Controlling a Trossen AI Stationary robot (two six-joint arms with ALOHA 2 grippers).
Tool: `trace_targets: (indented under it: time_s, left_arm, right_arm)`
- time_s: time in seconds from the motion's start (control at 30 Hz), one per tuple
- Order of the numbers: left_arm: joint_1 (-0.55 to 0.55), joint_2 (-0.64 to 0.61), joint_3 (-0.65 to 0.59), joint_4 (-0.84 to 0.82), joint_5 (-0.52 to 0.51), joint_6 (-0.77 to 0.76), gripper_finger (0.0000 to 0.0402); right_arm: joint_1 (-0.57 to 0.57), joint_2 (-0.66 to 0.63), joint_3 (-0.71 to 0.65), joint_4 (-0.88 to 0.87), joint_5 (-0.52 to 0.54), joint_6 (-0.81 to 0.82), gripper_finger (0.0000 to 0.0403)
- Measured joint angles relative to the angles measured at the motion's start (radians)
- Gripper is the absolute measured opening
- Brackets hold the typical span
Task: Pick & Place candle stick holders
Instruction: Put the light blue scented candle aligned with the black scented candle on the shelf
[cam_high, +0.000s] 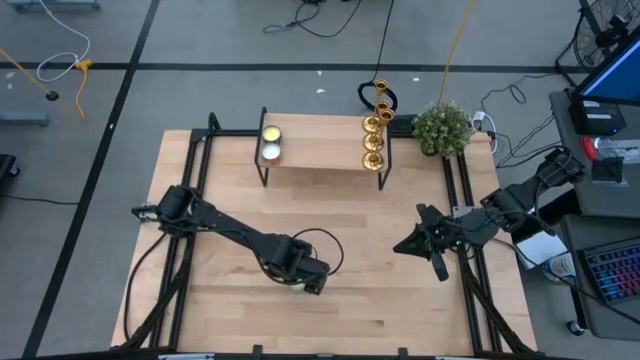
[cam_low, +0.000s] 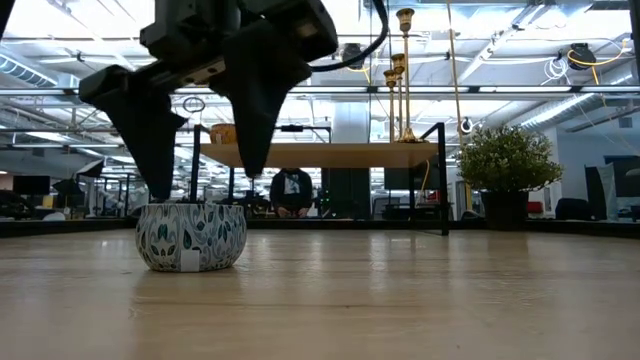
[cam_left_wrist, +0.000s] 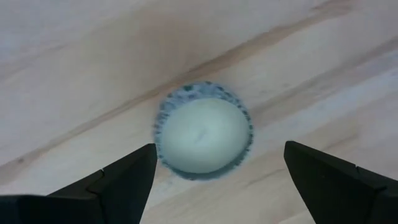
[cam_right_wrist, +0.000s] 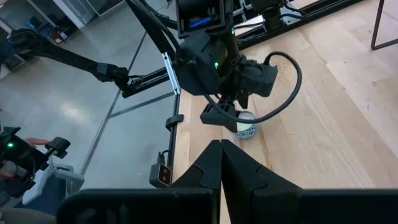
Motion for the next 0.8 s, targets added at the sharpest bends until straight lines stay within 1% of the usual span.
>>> trace_targets:
  time_s: [0.17,0.27,0.47,0.57,0.7,0.8]
  left_arm:
    - [0.0,0.0,-0.032,0.029,0.005,-0.022,0.036]
    - [0.0,0.001,-0.051,0.033,0.038,-0.023,0.036]
    - [-0.006,0.002,-0.063,0.057,0.032,-0.025,0.036]
    - [-0.002,0.026,-0.063,0.088,0.039,-0.02,0.036]
    - [-0.002,0.077,-0.063,0.182,0.084,-0.021,0.036]
    - [-0.003,0.101,-0.057,0.205,0.095,-0.025,0.036]
  right_arm:
    - [0.0,0.0,0.0,0.0,0.003,-0.004,0.0]
    - [0.0,0.0,0.0,0.0,0.003,-0.008,0.0]
    - [0.0,0.0,0.0,0.0,0.004,-0.021,0.0]
    - [0.0,0.0,0.0,0.0,0.004,-0.027,0.0]
    - [0.0,0.0,0.0,0.0,0.005,-0.038,0.0]
    - [0.0,0.0,0.0,0.0,0.005,-0.038,0.0]
